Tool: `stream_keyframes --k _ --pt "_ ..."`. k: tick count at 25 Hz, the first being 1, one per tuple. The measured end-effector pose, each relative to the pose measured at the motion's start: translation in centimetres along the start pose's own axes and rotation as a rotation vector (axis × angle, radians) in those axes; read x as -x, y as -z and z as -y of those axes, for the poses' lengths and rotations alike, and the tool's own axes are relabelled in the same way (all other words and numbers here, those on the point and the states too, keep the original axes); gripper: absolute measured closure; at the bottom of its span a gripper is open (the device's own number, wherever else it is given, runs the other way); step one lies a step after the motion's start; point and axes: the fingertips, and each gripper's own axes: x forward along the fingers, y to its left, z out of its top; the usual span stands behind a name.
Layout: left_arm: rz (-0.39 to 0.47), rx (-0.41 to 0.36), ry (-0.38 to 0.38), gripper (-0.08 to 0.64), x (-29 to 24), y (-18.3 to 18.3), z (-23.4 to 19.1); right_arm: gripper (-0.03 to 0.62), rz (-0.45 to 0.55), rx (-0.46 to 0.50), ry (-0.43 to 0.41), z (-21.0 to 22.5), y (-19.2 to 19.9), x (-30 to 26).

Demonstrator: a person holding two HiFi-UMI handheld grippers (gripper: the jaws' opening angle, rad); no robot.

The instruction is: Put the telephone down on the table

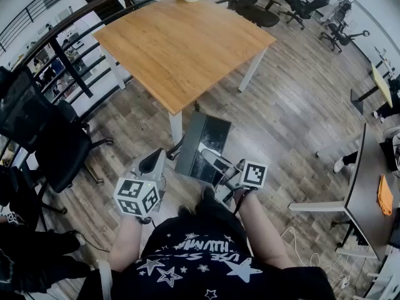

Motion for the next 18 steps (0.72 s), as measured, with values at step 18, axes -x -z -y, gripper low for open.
stream_keyframes --k 18 --pt "-0.023 0.021 0.030 0.558 0.3 1.0 -0.3 0.433 -0.008 -0.001 0.014 -0.5 1.0 -0.4"
